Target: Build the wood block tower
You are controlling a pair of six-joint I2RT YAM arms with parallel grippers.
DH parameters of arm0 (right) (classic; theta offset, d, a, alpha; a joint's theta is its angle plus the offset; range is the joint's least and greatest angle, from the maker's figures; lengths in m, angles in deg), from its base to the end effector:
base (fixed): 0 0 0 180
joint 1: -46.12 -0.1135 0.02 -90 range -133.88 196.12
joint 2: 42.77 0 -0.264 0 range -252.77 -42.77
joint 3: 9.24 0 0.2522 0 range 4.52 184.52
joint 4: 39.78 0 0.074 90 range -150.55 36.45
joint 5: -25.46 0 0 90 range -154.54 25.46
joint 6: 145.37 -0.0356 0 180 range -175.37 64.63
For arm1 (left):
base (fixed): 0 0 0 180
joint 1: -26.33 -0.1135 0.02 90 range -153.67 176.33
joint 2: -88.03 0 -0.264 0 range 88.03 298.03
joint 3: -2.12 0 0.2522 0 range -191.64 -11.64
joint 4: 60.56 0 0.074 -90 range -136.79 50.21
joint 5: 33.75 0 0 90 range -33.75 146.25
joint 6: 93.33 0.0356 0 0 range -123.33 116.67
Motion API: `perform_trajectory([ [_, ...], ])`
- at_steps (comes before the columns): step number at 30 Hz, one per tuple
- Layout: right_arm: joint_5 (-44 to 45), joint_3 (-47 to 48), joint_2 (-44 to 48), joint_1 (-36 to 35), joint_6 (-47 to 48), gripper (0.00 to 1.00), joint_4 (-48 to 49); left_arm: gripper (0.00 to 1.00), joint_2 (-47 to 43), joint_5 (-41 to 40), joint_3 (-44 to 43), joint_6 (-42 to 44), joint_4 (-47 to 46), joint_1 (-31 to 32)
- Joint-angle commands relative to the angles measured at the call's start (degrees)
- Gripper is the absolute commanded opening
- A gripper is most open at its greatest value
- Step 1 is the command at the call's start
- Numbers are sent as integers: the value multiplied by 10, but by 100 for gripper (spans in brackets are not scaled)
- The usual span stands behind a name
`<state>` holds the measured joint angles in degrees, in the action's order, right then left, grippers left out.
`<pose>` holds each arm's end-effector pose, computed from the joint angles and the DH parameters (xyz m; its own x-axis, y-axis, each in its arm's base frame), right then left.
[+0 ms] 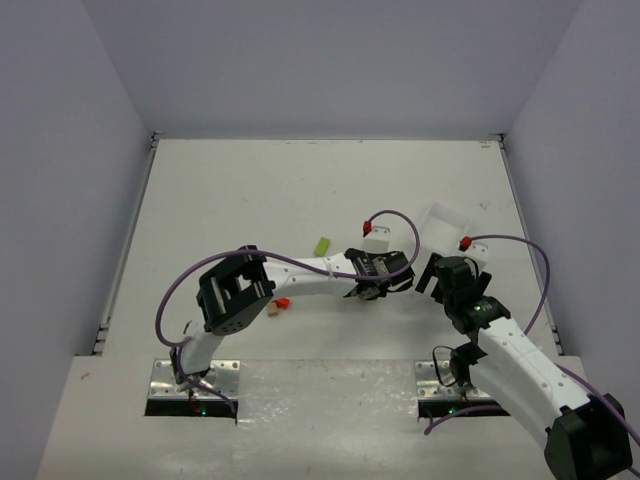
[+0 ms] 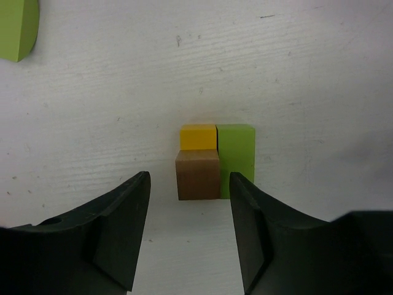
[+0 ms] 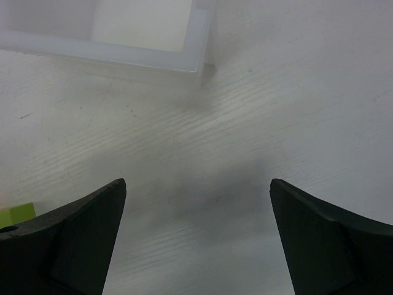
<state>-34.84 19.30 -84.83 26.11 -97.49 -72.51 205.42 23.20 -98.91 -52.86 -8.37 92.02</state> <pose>0.1392 0.0319 0.1556 -0.4869 0.4427 -0.7530 0.4736 0.8581 0.1983 0.1912 -0.3761 0.1802 -0.7673 0.1498 -0.6235 0.1510 0.9872 0.0513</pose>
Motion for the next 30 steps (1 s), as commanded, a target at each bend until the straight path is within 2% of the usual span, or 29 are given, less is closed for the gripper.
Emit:
perform_trajectory([
  [1,19,2,2,1,-7,99,5,56,-49,-15,-18,31,-7,7],
  [4,20,2,3,1,-5,99,5,64,-77,-13,-23,68,-18,8],
  [9,20,7,3,1,2,99,2,86,-140,-11,-18,113,-32,12],
  [11,22,9,7,1,6,99,1,100,-161,-22,-5,117,-33,11],
  [15,24,15,32,1,22,99,-9,100,-210,-66,39,103,-34,5],
  [19,-54,18,75,-3,77,99,27,100,-269,-68,100,58,-18,-41],
  [23,-126,37,95,-54,122,99,55,100,-361,-62,221,20,-40,-115],
  [25,-103,62,73,-124,129,99,56,100,-416,-49,286,4,-51,-151],
  [28,-11,107,10,-213,131,99,45,100,-480,-50,353,-32,-52,-174],
  [30,38,143,-51,-318,116,99,40,100,-516,-56,394,-55,-48,-185],
])
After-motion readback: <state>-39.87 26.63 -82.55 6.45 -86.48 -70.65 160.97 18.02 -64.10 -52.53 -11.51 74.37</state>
